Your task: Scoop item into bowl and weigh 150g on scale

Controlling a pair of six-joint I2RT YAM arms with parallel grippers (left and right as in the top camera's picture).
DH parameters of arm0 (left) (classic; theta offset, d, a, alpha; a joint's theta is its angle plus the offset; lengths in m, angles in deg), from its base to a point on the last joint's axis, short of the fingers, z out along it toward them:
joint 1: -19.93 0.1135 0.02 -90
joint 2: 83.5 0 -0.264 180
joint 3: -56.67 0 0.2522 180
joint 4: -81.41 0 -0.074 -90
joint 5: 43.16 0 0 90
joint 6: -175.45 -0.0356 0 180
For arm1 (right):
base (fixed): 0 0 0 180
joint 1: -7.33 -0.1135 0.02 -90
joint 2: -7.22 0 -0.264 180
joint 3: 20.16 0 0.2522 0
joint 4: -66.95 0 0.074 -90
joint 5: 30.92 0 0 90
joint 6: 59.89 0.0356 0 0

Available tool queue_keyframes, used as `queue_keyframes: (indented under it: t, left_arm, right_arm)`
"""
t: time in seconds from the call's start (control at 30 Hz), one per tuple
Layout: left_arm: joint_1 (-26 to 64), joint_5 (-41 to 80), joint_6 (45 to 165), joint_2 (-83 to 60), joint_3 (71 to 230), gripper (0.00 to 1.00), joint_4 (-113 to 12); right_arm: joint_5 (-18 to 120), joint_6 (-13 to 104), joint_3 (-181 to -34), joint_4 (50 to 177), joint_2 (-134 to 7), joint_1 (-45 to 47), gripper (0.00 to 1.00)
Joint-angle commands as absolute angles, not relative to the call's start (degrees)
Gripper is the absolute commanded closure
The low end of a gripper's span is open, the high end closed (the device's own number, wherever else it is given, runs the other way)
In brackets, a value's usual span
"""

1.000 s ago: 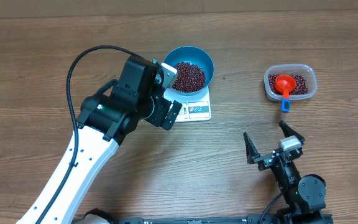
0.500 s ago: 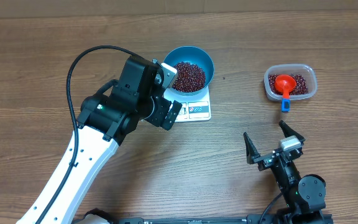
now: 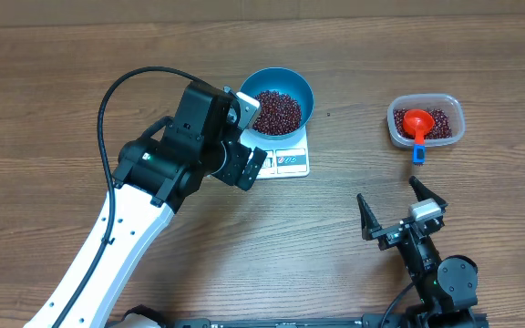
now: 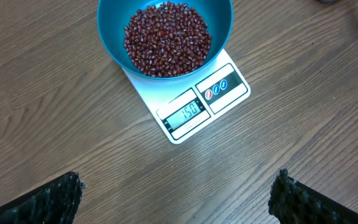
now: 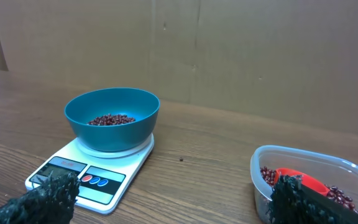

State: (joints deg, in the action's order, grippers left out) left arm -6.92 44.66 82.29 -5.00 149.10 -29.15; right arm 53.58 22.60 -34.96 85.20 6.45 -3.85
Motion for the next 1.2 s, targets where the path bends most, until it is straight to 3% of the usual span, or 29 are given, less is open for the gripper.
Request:
queue_keyframes:
  t: [0.0, 0.4, 1.17]
  left_arm:
    - [-6.7, 44.44, 82.86, -5.07, 148.91, 0.0, -29.35]
    - [-6.77, 43.64, 82.93, -8.32, 148.89, 0.0, -27.69]
    - [3.15, 43.83, 88.04, -43.99, 145.34, 0.0, -18.46]
  right_arm:
    - [54.32, 22.99, -34.37, 85.05, 7.06, -3.42, 0.0]
    - [54.32, 22.99, -34.37, 85.05, 7.06, -3.42, 0.0]
    - [54.35, 23.02, -34.37, 85.05, 7.06, -3.42, 0.0]
